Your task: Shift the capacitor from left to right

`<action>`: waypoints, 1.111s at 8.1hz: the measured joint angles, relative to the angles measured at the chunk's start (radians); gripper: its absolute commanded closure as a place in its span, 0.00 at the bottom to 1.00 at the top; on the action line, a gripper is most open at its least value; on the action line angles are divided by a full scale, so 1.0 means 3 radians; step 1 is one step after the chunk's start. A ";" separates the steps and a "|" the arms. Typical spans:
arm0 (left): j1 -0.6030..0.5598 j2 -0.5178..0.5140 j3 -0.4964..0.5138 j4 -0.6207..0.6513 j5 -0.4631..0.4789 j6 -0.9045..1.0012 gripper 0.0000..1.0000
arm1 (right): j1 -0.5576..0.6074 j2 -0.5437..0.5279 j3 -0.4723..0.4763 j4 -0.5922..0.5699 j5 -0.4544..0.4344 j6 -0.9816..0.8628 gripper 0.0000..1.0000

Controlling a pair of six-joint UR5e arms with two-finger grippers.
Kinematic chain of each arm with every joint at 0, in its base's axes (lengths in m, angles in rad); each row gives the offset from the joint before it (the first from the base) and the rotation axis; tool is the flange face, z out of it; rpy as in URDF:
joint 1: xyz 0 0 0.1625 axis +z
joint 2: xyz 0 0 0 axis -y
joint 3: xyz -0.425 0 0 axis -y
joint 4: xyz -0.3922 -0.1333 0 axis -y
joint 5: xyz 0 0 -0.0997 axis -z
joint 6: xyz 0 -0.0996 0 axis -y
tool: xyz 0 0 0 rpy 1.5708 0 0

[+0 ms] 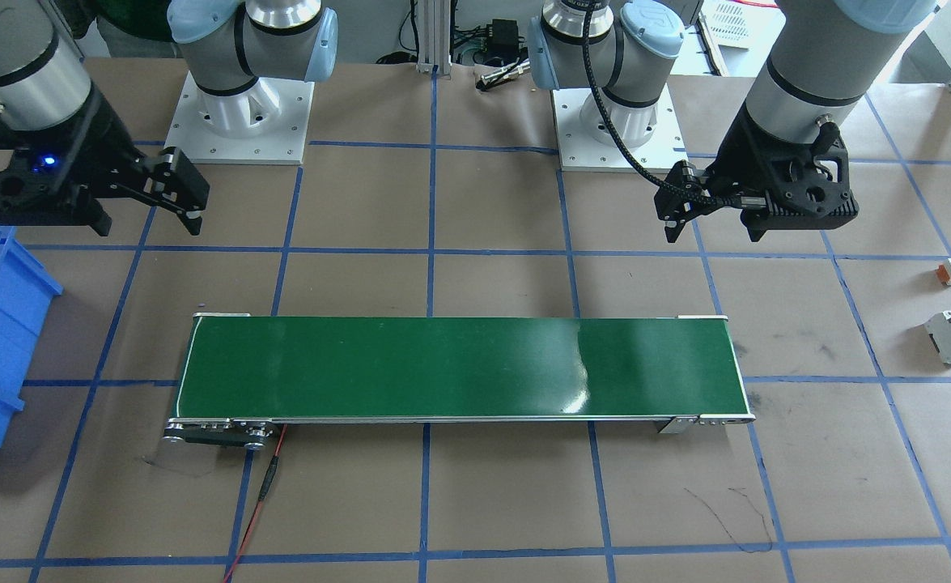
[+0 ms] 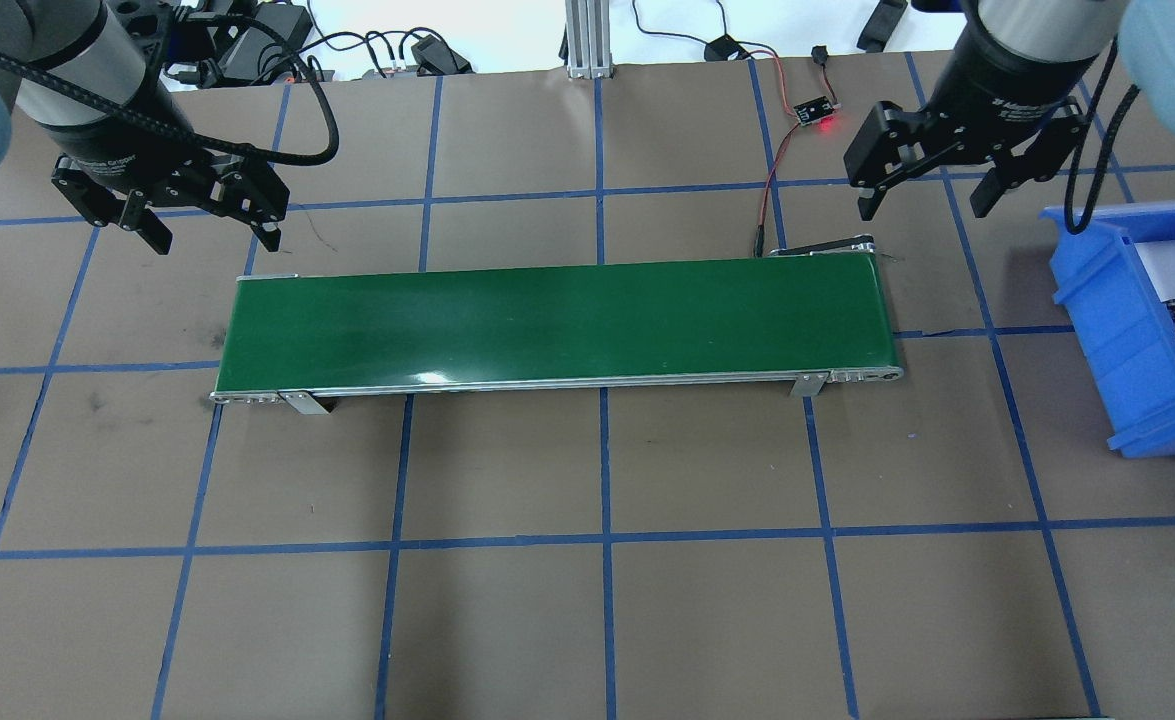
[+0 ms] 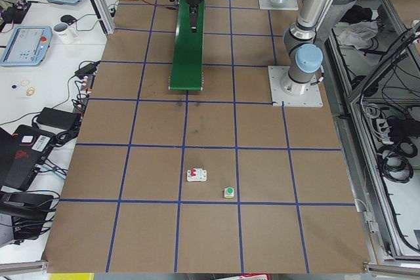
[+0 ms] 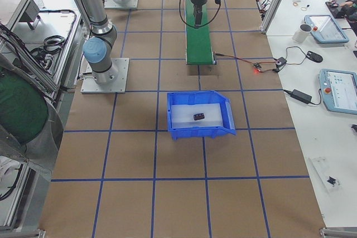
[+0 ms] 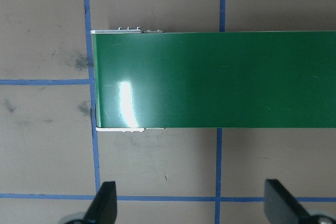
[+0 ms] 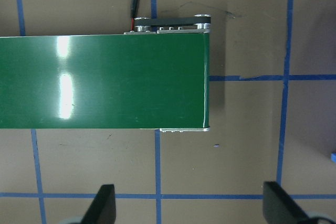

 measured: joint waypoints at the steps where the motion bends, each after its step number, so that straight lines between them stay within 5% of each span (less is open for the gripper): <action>1: 0.0000 0.0000 -0.0001 0.0000 0.0000 0.0000 0.00 | 0.0111 0.0002 0.0014 -0.0008 0.0003 0.0124 0.00; 9: 0.0000 0.0005 -0.0002 0.0000 0.0000 0.0000 0.00 | 0.0250 0.0029 0.0044 0.0008 0.0002 0.0358 0.00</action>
